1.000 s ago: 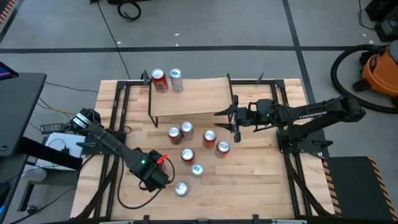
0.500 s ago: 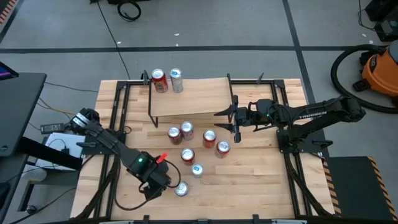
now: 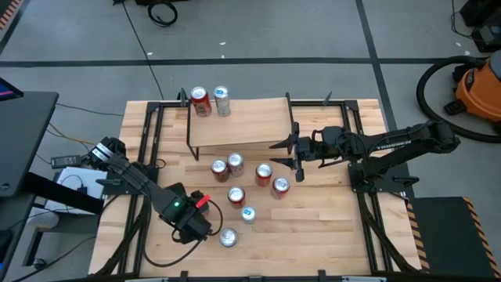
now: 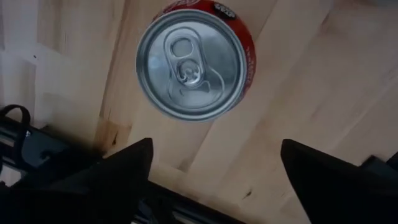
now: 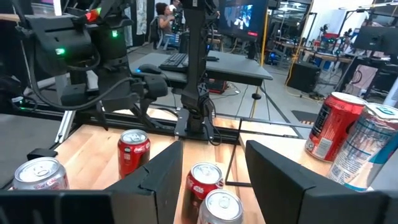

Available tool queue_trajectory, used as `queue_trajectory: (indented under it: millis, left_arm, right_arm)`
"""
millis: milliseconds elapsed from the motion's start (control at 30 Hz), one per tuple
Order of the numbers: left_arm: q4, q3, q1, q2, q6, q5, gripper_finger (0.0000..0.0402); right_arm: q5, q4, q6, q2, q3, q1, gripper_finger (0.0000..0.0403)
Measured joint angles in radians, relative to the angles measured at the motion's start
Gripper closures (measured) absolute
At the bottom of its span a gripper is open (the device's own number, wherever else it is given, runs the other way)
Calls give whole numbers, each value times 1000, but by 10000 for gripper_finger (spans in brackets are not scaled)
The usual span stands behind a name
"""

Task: Place canned beverage on shelf
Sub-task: Put the red black soda can on the shelf

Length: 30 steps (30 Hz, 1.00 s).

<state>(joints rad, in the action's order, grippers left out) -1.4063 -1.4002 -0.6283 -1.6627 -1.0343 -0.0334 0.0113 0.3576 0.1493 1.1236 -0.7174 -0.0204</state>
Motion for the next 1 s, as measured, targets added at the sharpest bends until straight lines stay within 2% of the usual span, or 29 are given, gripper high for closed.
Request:
queue_trajectory:
  millis: [100,333,800,1000]
  left_arm:
    - [-2,0,7,0,52,0,6]
    - [-4,0,34,0,157,-83,5]
    - [7,0,49,0,165,-85,5]
    - [-52,1,22,21,115,-87,5]
  right_arm:
    - [0,0,0,0,0,0,218]
    - [7,-8,-17,0,0,-1,218]
    - [8,-16,-17,0,0,-8,218]
    - [9,-15,-17,0,0,-13,218]
